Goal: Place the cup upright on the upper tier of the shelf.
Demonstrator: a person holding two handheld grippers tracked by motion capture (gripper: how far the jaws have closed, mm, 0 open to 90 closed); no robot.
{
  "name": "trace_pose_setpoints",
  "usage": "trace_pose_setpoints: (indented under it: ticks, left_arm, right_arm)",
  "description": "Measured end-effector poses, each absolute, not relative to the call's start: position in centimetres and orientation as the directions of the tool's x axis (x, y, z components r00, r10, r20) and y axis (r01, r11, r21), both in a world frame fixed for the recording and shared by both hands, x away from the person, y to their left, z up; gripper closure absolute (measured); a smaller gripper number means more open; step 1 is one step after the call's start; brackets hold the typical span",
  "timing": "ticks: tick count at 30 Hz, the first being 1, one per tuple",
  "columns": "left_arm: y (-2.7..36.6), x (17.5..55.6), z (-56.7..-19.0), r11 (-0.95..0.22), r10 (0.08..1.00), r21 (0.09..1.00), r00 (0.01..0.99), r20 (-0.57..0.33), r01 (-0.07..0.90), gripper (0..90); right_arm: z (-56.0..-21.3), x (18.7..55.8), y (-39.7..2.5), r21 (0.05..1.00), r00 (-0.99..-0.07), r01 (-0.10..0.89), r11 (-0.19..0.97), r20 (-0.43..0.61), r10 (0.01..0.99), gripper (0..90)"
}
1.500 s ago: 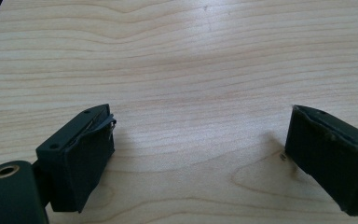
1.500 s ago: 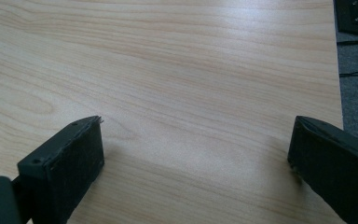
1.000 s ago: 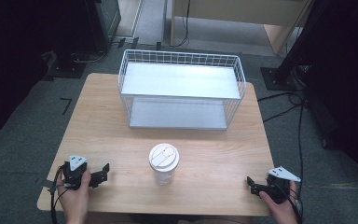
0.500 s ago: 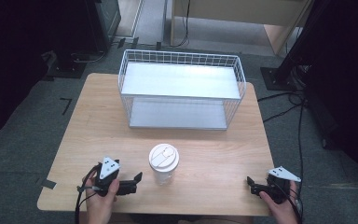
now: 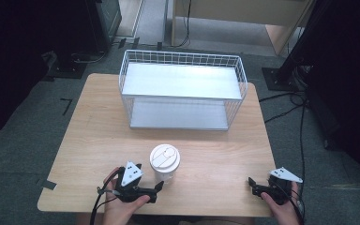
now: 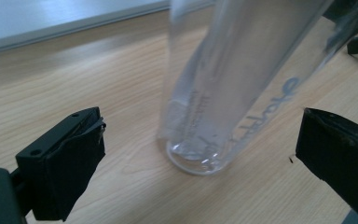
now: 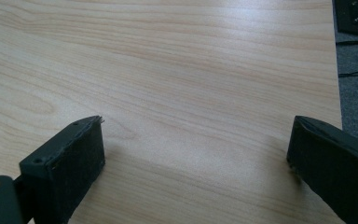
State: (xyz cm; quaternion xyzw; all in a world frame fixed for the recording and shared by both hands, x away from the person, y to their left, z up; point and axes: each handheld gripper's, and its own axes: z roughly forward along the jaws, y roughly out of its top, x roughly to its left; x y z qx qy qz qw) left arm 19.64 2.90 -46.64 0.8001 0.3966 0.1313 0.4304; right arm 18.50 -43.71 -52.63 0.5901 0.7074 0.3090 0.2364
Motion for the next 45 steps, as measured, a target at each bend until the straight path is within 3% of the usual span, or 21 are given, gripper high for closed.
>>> trace_pose_setpoints:
  ticks: [8,18,20,37,45]
  left_arm:
    - [1.0,19.7,-46.1,-0.306,0.725,0.81,0.674,-0.142,0.5,2.1]
    - [-0.3,20.3,-44.9,-0.234,0.756,0.852,0.639,-0.143,0.468,8.7]
    - [-0.6,20.5,-44.7,-0.218,0.769,0.865,0.626,-0.133,0.452,12.5]
    - [-1.9,21.0,-44.8,-0.233,0.772,0.899,0.633,-0.061,0.371,15.1]
    - [-2.1,21.7,-42.8,-0.229,0.776,0.914,0.629,-0.036,0.335,15.6]
  right_arm:
    - [-52.6,18.5,-43.7,0.716,-0.193,0.689,0.113,0.031,0.981,4.1]
    - [-52.6,18.4,-43.7,0.718,-0.193,0.687,0.113,0.03,0.981,4.5]
    - [-52.6,18.4,-43.7,0.717,-0.193,0.687,0.113,0.03,0.981,4.5]
    - [-52.6,18.4,-43.8,0.718,-0.193,0.687,0.113,0.03,0.981,4.6]
    - [-52.6,18.4,-43.8,0.719,-0.193,0.686,0.113,0.03,0.981,4.6]
